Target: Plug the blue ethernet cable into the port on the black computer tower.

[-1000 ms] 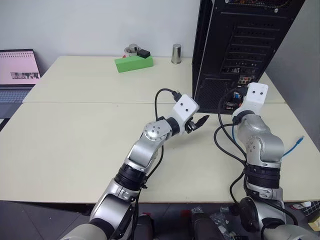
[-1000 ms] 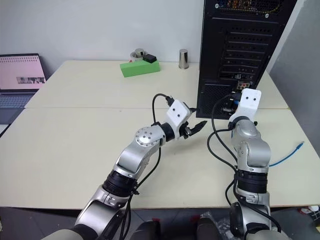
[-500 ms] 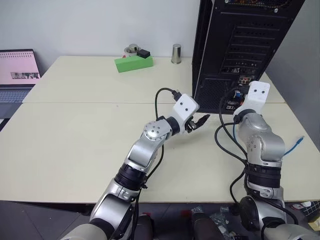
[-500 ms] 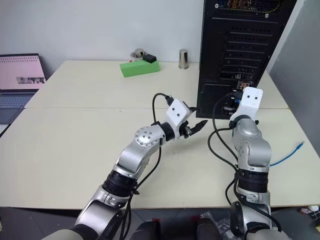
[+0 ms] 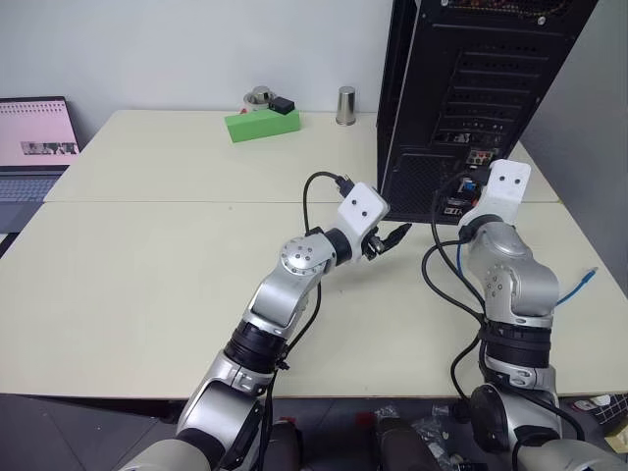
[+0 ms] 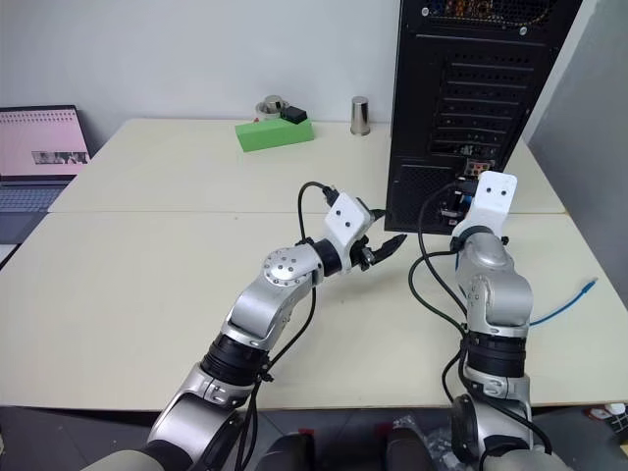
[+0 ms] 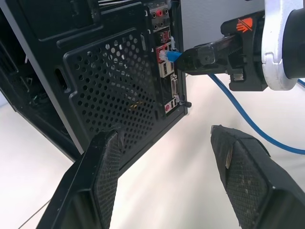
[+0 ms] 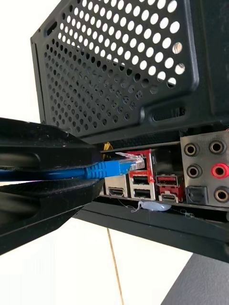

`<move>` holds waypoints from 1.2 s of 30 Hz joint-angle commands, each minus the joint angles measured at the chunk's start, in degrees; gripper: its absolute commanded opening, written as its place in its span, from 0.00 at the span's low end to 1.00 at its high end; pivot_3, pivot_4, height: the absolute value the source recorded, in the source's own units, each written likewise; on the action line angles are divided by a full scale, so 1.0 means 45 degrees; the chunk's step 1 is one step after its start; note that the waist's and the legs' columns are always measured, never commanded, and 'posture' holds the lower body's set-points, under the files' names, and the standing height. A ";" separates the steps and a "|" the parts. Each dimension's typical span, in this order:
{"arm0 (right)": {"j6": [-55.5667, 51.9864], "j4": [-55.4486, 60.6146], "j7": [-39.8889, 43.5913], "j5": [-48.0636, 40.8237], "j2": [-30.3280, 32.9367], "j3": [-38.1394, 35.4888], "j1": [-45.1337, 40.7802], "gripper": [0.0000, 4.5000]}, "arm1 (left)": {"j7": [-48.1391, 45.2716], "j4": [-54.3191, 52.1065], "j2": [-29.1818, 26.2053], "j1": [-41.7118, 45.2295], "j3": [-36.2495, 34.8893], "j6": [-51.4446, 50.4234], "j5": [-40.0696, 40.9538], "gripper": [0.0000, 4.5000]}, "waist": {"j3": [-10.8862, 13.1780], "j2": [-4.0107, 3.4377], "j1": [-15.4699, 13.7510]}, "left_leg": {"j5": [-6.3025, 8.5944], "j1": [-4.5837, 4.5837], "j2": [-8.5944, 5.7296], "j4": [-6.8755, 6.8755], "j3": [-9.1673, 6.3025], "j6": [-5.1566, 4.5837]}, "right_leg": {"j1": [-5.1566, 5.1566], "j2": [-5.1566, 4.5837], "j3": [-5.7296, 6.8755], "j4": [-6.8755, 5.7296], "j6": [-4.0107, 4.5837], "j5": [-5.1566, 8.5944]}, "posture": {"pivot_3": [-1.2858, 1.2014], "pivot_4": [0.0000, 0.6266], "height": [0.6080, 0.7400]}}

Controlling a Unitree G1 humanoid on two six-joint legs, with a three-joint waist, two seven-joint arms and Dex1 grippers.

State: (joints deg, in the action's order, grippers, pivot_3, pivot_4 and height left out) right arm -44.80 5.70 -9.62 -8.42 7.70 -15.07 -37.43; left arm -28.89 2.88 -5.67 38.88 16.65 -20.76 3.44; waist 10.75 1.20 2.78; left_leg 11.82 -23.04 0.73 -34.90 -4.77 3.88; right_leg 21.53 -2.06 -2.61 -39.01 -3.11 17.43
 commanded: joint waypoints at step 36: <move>0.0041 -0.0733 0.1773 -0.0292 0.1184 0.0448 -0.0975 0.26 | -0.0089 0.0162 0.0083 0.0492 -0.0401 0.0614 0.0078 0.69 | 0.0002 -0.0003 0.0183 | 0.0000 0.0013 0.0001 -0.0001 0.0018 -0.0001 | 0.0002 0.0003 -0.0027 -0.0005 -0.0020 -0.0012 | 0.52 0.24 1.00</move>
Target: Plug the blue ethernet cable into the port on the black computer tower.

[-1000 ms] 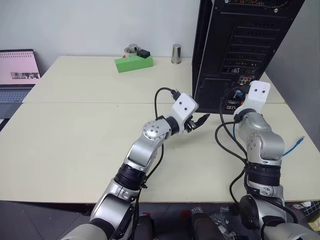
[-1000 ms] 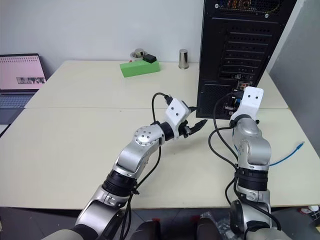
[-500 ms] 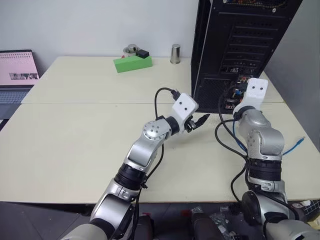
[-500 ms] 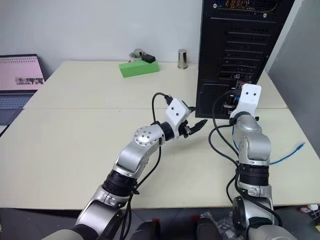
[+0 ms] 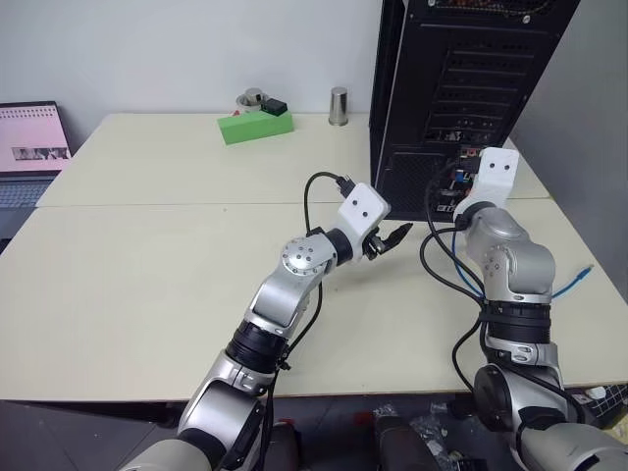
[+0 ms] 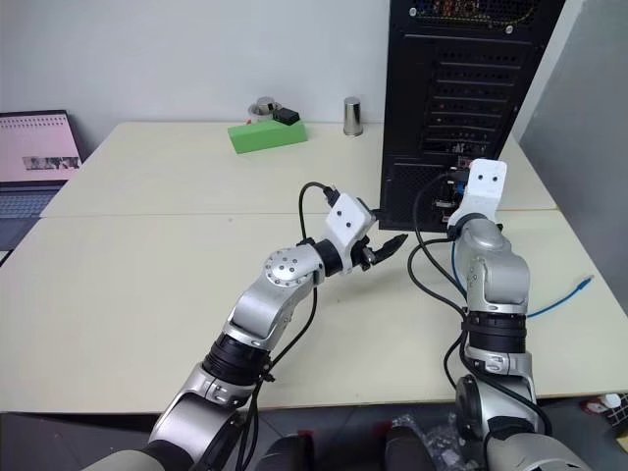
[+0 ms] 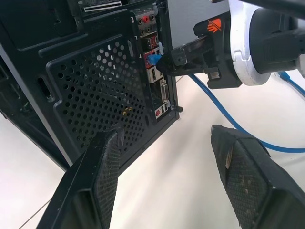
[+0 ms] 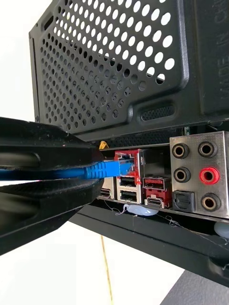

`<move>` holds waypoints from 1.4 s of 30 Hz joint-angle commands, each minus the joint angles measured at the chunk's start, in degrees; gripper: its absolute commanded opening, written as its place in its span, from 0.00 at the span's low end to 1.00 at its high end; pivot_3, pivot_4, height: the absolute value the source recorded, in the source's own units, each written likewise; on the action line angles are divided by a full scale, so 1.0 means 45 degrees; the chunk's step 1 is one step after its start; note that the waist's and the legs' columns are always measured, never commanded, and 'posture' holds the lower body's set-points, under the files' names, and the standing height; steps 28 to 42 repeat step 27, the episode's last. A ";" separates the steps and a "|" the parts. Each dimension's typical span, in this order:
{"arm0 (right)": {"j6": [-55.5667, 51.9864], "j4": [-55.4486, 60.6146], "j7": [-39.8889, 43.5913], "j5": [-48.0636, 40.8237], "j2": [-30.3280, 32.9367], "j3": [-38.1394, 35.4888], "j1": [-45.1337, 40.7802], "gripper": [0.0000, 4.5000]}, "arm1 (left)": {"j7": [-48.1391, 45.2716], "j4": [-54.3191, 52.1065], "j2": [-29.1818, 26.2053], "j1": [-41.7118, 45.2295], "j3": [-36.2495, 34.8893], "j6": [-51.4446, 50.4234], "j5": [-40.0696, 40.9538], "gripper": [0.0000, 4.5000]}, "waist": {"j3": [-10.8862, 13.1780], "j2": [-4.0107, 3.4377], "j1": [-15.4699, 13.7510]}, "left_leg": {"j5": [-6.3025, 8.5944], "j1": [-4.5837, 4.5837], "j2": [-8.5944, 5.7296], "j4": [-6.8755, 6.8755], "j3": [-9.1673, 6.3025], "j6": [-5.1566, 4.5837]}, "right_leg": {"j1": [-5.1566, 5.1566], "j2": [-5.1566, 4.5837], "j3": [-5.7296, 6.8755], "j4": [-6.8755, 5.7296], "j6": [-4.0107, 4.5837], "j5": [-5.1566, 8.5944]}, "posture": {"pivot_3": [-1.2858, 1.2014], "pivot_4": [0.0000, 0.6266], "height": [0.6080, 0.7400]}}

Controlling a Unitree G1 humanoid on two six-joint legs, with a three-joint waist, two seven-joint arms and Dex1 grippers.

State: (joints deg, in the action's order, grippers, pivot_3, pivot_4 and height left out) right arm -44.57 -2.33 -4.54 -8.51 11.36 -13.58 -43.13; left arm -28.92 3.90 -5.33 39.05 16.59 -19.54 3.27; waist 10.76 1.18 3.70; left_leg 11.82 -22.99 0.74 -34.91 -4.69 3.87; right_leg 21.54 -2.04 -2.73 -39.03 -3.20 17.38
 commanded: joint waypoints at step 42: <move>-0.0592 0.6220 0.7319 -0.3814 0.6080 -0.2327 0.4935 0.99 | -0.4012 0.1282 -0.2548 0.1845 -0.2144 -0.0189 0.2240 0.69 | 0.0003 -0.0004 -0.0361 | -0.0002 -0.0165 -0.0014 -0.0023 -0.0027 0.0002 | 0.0127 -0.0013 0.0043 0.0008 -0.0001 0.0000 | 0.52 0.24 1.00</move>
